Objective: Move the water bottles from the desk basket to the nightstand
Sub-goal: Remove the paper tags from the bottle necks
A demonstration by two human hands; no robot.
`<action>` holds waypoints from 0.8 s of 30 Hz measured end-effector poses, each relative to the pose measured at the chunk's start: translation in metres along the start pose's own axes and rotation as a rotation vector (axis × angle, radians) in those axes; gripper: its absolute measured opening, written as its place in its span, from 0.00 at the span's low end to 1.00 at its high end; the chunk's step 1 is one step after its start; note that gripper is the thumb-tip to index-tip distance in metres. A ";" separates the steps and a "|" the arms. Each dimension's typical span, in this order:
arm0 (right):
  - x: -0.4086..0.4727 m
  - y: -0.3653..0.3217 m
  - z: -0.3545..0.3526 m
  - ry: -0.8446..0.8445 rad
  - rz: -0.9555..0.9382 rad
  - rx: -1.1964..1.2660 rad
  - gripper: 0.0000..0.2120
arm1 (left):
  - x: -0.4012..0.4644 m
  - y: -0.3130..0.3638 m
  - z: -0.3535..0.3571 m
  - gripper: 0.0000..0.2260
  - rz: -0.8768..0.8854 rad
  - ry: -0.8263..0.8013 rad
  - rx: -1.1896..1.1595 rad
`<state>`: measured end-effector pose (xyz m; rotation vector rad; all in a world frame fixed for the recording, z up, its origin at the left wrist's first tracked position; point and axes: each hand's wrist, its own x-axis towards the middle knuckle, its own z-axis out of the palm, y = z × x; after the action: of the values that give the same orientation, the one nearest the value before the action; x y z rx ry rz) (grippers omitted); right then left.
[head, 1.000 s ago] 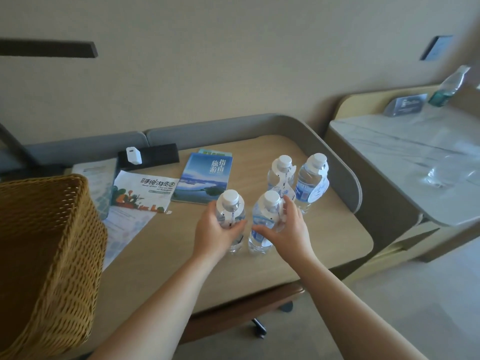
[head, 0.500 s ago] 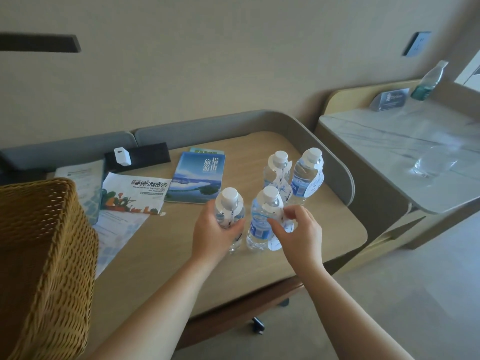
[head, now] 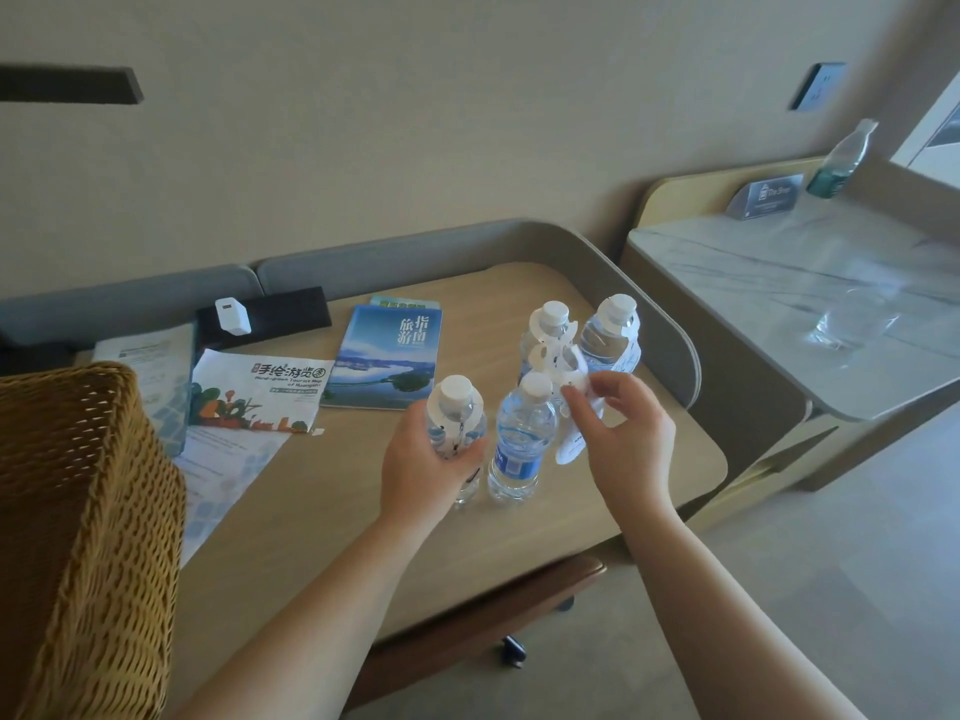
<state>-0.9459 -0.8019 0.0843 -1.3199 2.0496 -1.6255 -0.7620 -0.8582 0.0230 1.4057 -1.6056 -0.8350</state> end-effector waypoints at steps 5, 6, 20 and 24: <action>0.013 0.058 -0.035 0.096 0.197 -0.137 0.07 | 0.010 0.003 0.005 0.22 -0.002 -0.026 0.024; 0.015 0.074 -0.041 0.098 0.256 -0.186 0.07 | 0.011 0.003 0.006 0.21 -0.007 -0.025 0.028; 0.090 0.184 -0.025 -0.076 0.381 -0.486 0.11 | 0.014 -0.002 0.013 0.23 0.014 0.011 0.060; 0.093 0.197 -0.018 -0.168 0.459 -0.505 0.13 | 0.013 -0.001 0.012 0.24 0.004 0.009 0.057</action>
<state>-1.1114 -0.8608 -0.0466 -0.9542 2.5052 -0.8113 -0.7729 -0.8718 0.0191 1.4434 -1.6368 -0.7845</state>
